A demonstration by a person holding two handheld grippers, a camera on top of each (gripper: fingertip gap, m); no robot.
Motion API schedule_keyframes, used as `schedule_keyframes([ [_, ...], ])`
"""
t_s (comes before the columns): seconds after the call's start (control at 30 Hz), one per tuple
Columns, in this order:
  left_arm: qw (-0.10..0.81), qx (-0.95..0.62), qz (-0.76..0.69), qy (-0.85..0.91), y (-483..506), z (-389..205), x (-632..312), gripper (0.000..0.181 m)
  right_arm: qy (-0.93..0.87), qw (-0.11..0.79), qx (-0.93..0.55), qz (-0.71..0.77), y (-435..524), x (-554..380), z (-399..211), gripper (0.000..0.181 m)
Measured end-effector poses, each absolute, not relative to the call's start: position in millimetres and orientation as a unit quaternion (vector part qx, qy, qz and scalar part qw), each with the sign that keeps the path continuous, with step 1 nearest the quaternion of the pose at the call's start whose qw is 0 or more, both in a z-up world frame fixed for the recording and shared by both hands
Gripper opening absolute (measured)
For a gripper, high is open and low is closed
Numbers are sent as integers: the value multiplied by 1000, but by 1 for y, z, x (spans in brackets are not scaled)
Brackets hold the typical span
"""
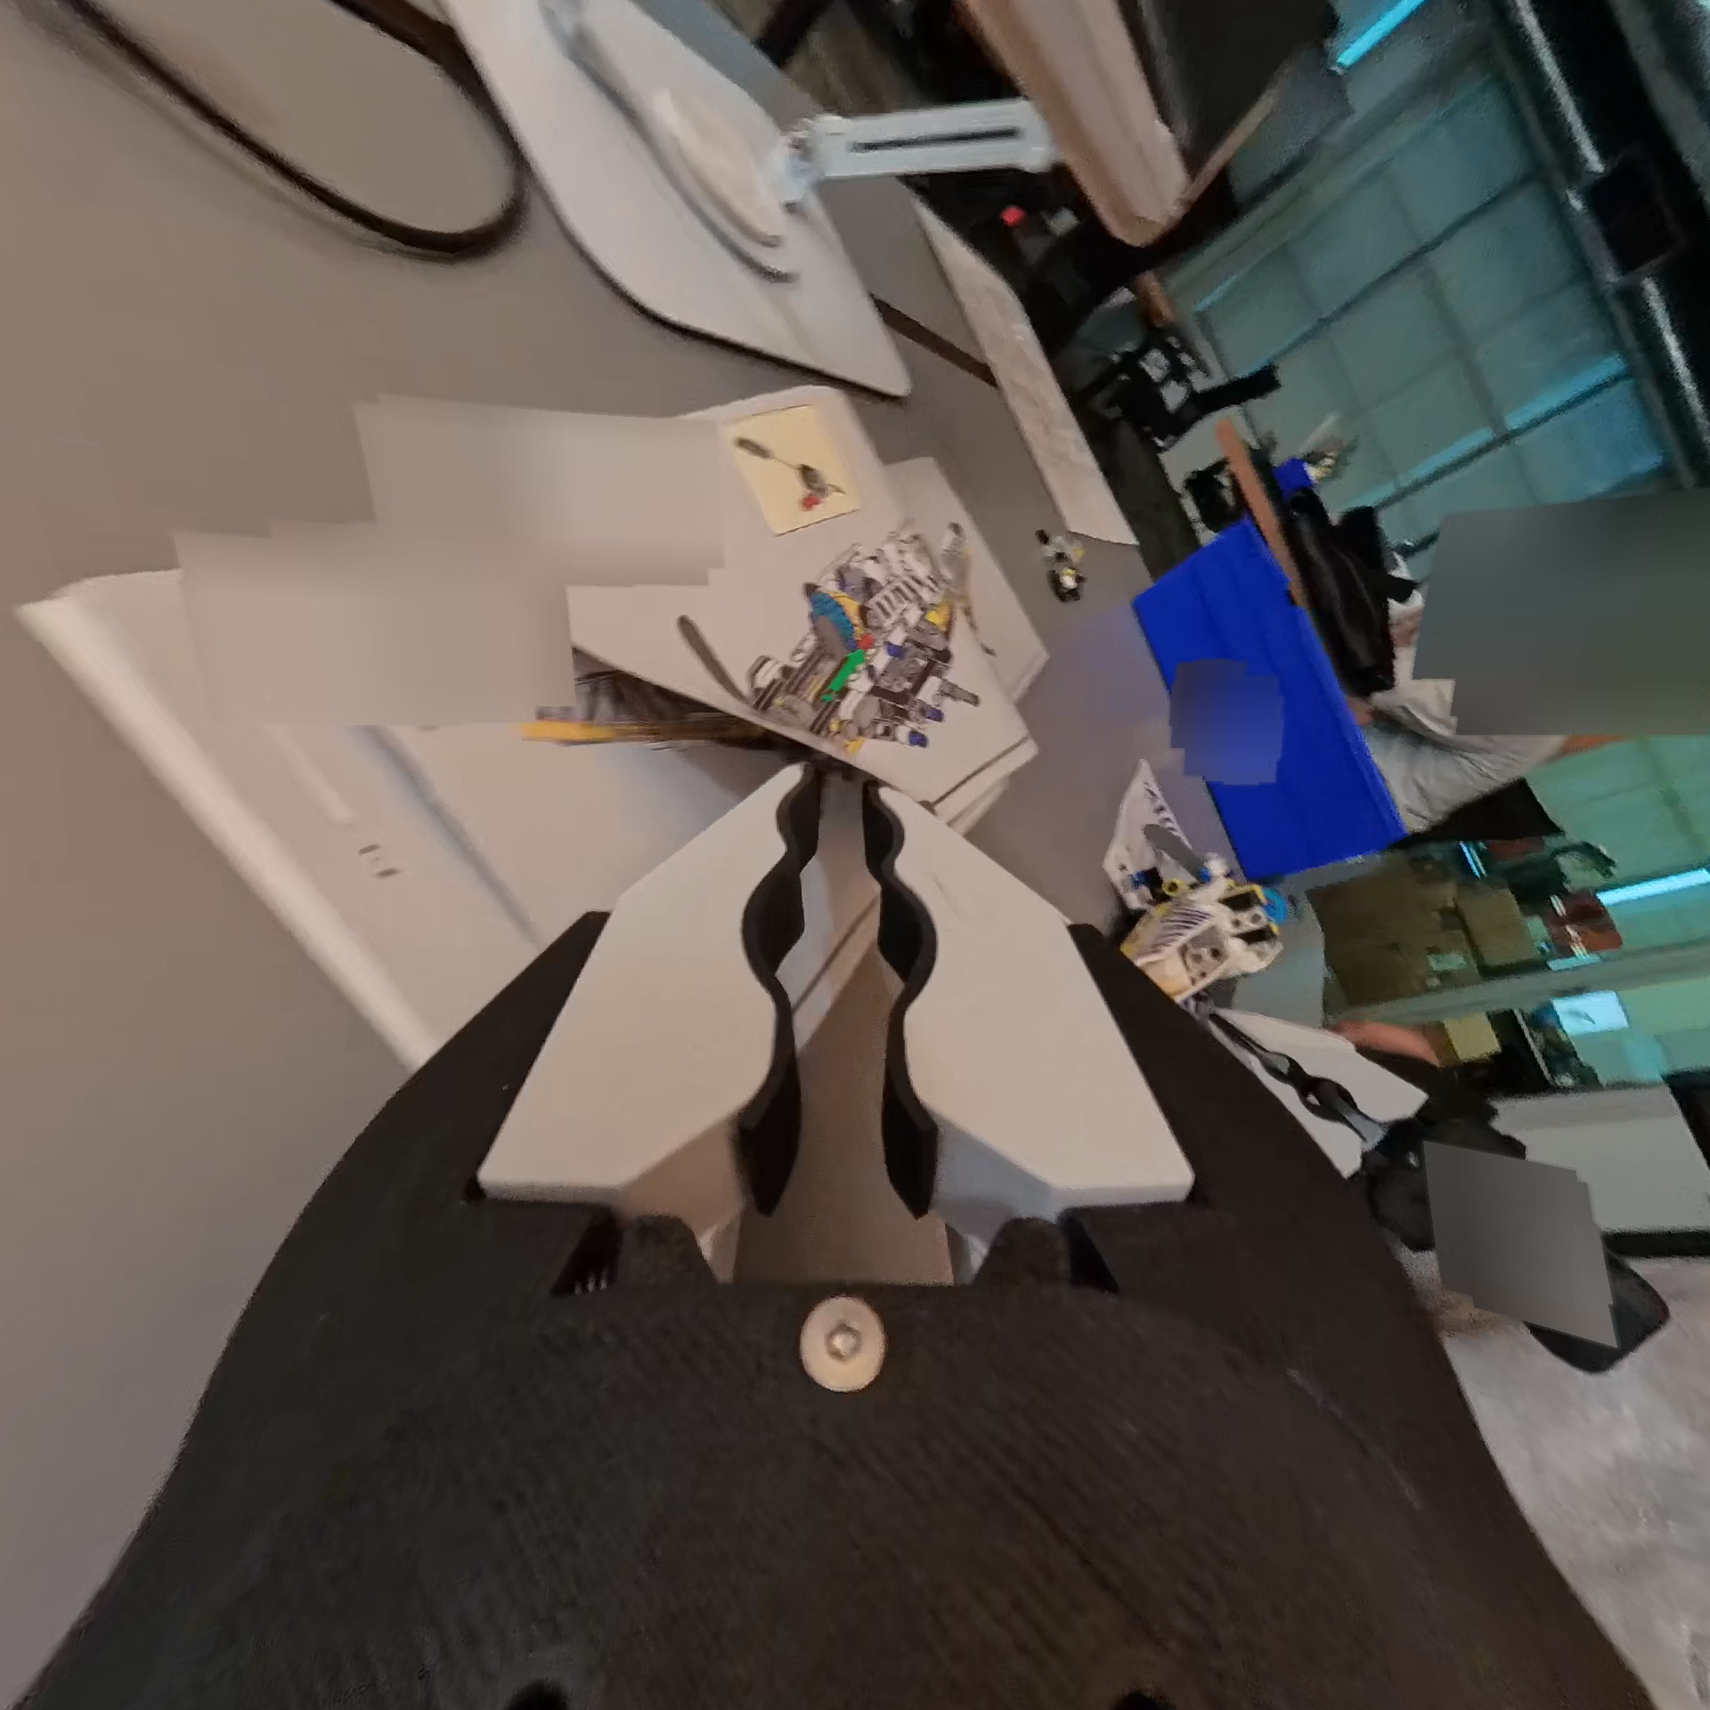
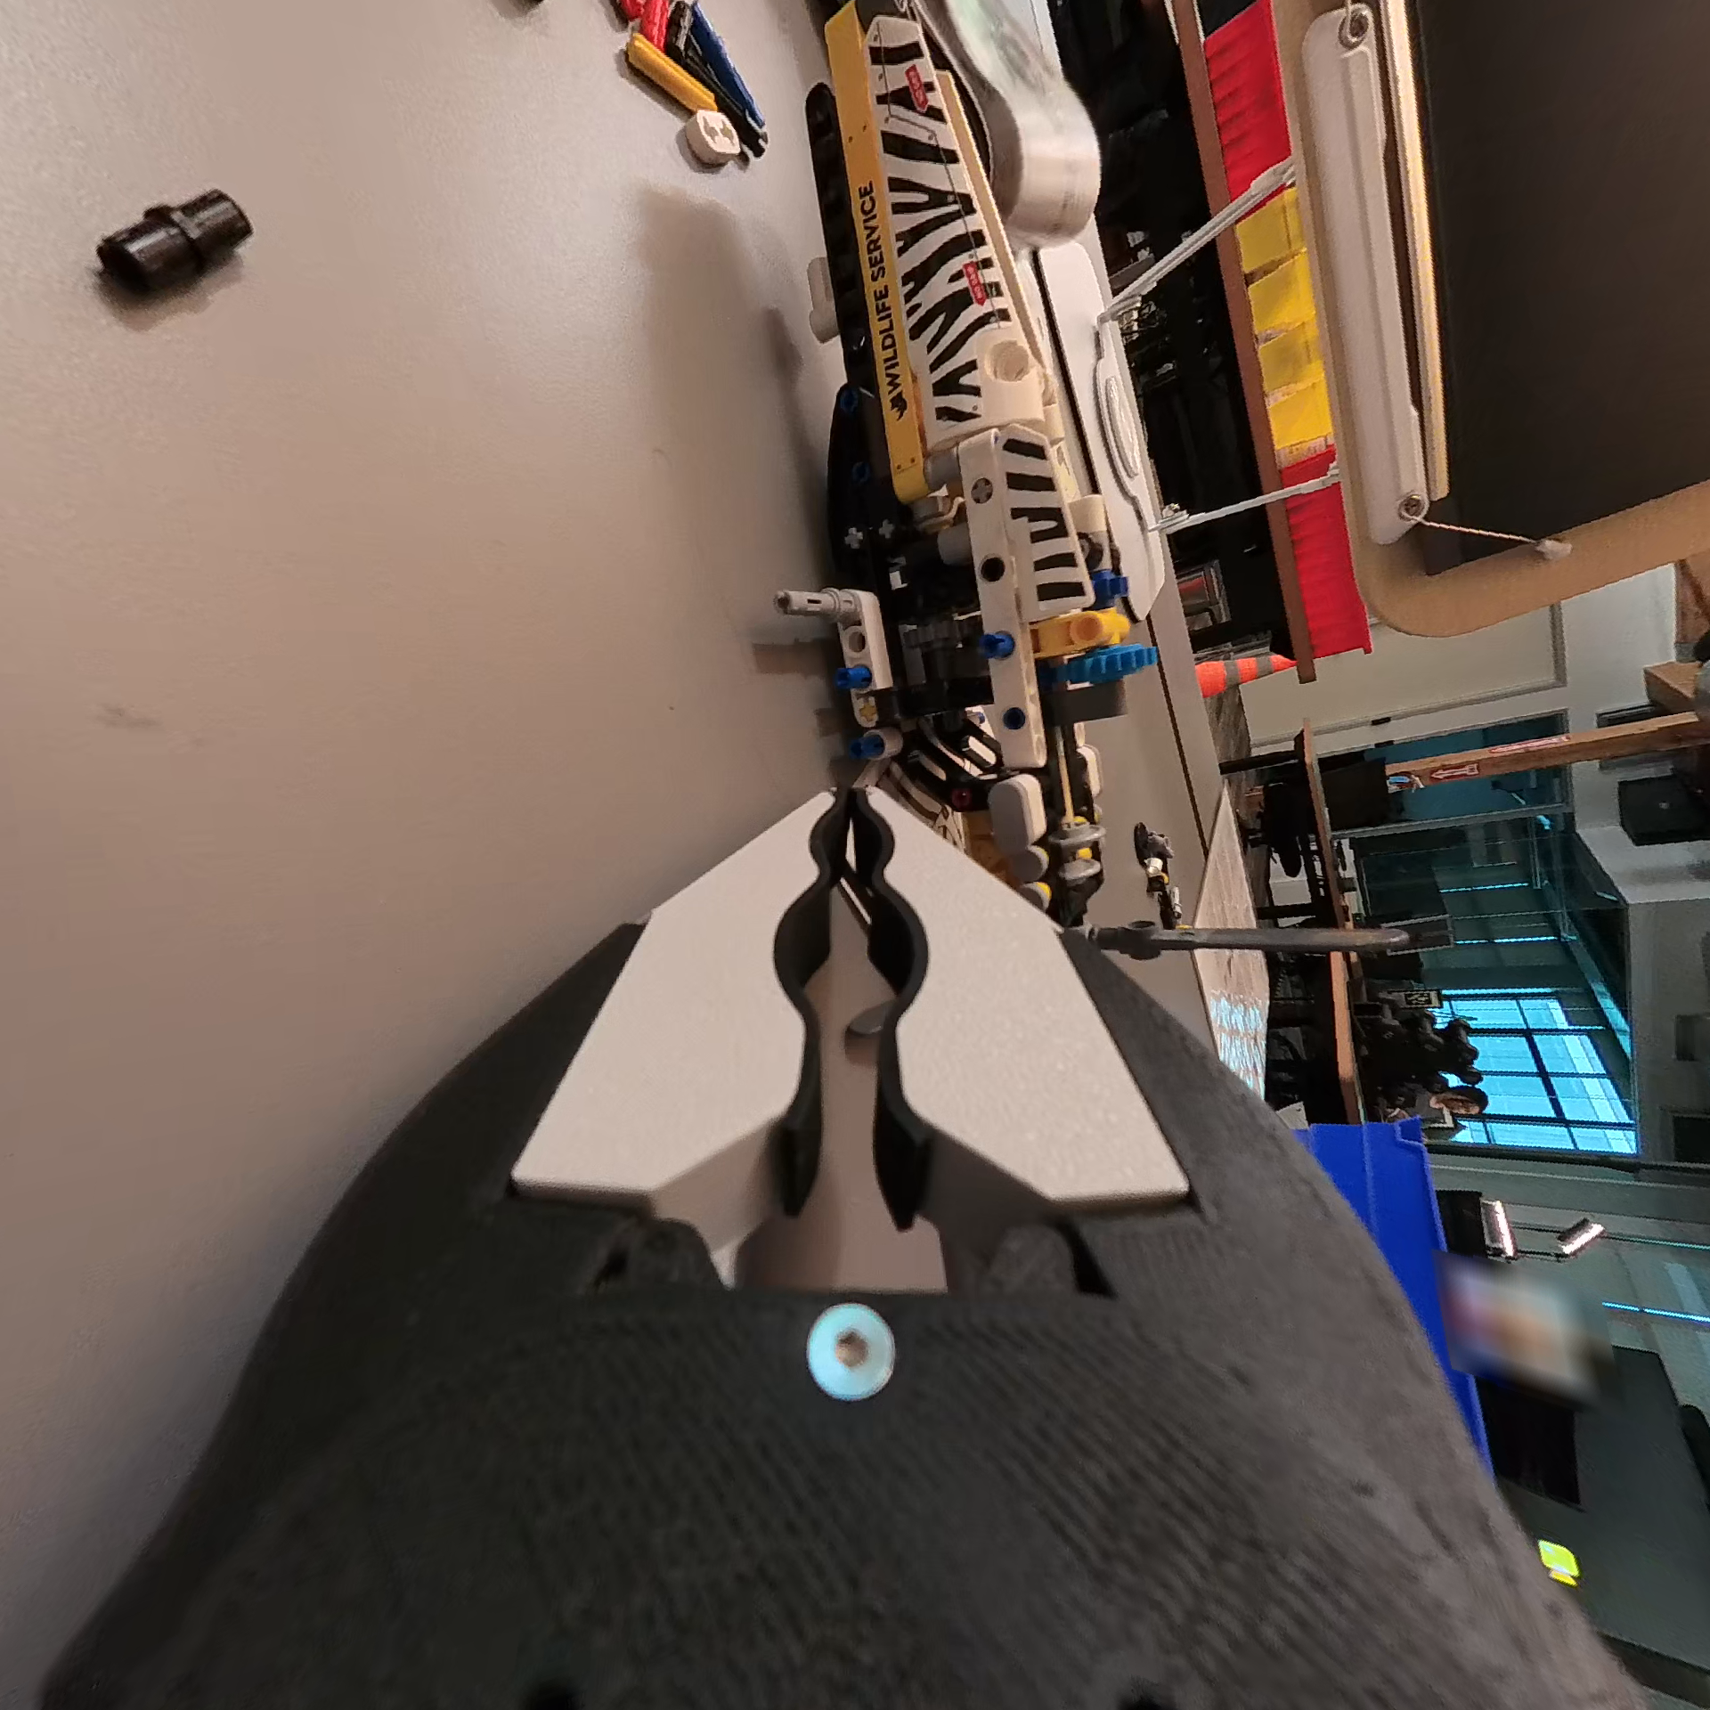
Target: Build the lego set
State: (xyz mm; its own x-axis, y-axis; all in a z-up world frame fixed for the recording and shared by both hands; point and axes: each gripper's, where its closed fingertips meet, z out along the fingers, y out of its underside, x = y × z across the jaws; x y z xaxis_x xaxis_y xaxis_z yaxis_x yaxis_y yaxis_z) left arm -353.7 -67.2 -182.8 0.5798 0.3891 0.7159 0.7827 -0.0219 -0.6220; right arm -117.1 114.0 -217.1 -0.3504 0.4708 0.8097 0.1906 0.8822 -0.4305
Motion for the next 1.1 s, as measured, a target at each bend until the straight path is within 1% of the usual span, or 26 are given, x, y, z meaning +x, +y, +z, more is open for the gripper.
schedule_keyframes([
  [0.1,564,-710,-185,-380,-43,-179,-337,15,-808,538,-201,134,113,-117,-215,0],
  [0.17,575,-714,-182,-356,-28,-174,-328,25,-804,544,-198,136,113,-116,-212,0],
  [0.3,610,-707,-180,-308,2,-150,-313,27,-797,555,-193,140,111,-115,-207,0],
  [0.37,609,-720,-168,-286,19,-145,-305,30,-793,561,-190,143,111,-114,-205,0],
  [0.47,585,-765,-114,-244,43,-151,-294,40,-786,570,-185,152,109,-113,-200,0],
  [0.63,594,-779,-42,-195,65,-143,-279,42,-780,574,-181,170,106,-110,-195,0],
  [0.7,609,-767,-26,-201,62,-134,-281,50,-779,568,-183,192,103,-108,-193,0],
  [0.77,626,-751,-17,-212,57,-127,-286,52,-779,555,-185,224,98,-105,-191,0],
  [1.03,631,-736,-18,-244,32,-134,-293,51,-762,514,-209,332,91,-97,-175,0],
  [1.1,640,-726,-22,-250,26,-131,-292,51,-780,466,-161,385,66,-81,-175,5],
])
